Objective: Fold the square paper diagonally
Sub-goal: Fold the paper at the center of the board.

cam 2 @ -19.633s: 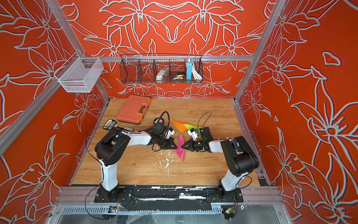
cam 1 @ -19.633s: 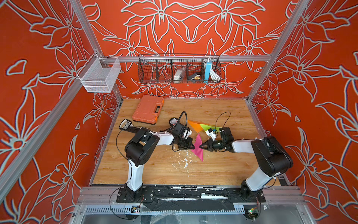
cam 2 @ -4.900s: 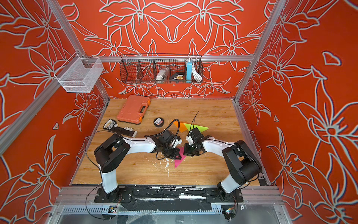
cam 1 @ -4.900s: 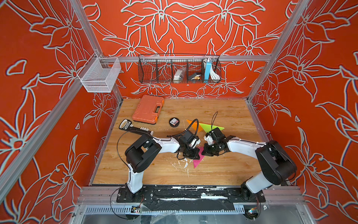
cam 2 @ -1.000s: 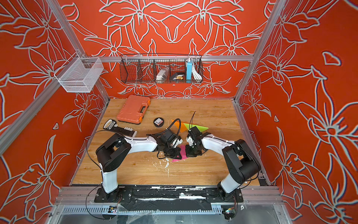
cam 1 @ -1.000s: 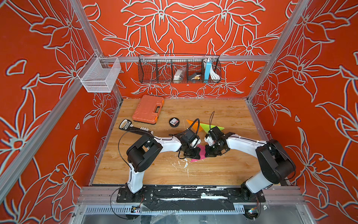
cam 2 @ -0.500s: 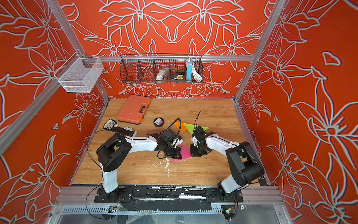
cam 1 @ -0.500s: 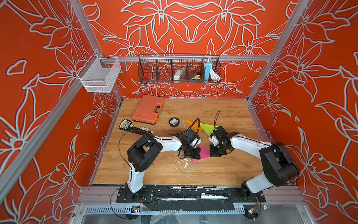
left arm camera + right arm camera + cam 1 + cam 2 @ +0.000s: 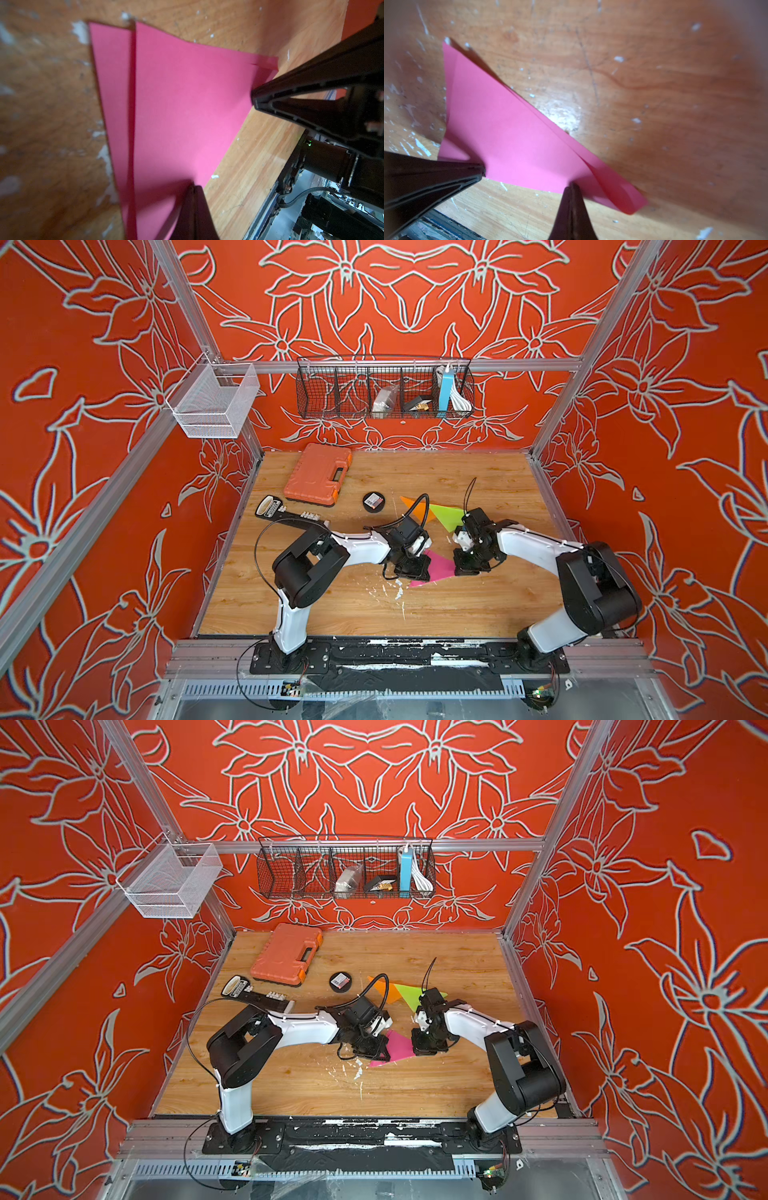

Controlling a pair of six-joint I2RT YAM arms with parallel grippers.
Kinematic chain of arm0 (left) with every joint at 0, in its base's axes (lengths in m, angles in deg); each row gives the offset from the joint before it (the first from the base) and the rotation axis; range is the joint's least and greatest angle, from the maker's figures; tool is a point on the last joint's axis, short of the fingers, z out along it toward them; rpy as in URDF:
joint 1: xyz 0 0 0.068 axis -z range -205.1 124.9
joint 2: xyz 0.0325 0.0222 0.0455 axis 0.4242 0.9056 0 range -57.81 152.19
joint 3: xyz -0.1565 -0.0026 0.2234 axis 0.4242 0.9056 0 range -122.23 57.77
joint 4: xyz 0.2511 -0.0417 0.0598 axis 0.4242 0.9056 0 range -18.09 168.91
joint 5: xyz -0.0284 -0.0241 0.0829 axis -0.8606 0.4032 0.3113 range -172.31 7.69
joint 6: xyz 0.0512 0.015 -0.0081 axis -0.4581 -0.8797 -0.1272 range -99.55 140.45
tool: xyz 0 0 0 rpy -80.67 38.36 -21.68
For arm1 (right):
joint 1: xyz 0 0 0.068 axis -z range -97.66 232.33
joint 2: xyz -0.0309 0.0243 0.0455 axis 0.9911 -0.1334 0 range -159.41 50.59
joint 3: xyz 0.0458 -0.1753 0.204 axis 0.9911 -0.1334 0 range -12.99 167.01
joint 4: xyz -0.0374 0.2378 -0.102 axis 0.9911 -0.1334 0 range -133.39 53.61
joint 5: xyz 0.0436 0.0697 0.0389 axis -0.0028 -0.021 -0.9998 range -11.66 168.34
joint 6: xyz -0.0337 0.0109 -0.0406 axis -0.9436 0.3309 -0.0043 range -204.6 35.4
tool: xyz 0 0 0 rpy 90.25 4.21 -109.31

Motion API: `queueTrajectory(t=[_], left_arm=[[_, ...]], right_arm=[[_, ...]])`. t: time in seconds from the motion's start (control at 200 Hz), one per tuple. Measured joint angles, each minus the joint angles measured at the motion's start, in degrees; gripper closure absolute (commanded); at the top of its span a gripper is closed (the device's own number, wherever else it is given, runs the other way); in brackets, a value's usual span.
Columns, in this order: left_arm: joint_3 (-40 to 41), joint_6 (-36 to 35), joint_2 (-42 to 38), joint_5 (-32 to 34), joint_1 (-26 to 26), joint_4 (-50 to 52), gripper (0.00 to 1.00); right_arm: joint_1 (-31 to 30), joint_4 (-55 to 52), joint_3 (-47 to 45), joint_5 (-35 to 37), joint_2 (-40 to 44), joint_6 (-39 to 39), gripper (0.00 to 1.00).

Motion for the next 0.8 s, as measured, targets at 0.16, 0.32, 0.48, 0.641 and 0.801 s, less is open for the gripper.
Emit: queueTrajectory(t=[0.16,0.32,0.48,0.641,0.801], left_arm=[[0.0,0.0,0.0,-0.1,0.0,0.0,1.0],[0.0,0.0,0.0,-0.1,0.0,0.0,1.0],[0.0,0.0,0.0,-0.1,0.0,0.0,1.0],[0.0,0.0,0.0,0.0,0.0,0.0,1.0],[0.0,0.0,0.0,-0.1,0.0,0.0,1.0]], right_arm=[[2.8,0.0,0.0,0.0,-0.1,-0.6,1.0],[3.6,0.0,0.0,0.1,-0.1,-0.8,1.0],[3.9,-0.1,0.0,2.1,0.5,-0.8,1.0],[4.7,-0.7,-0.1,6.9,1.5,-0.7,1.0],[5.1,-1.2,-0.2,9.0,1.9,-0.5,1.0]])
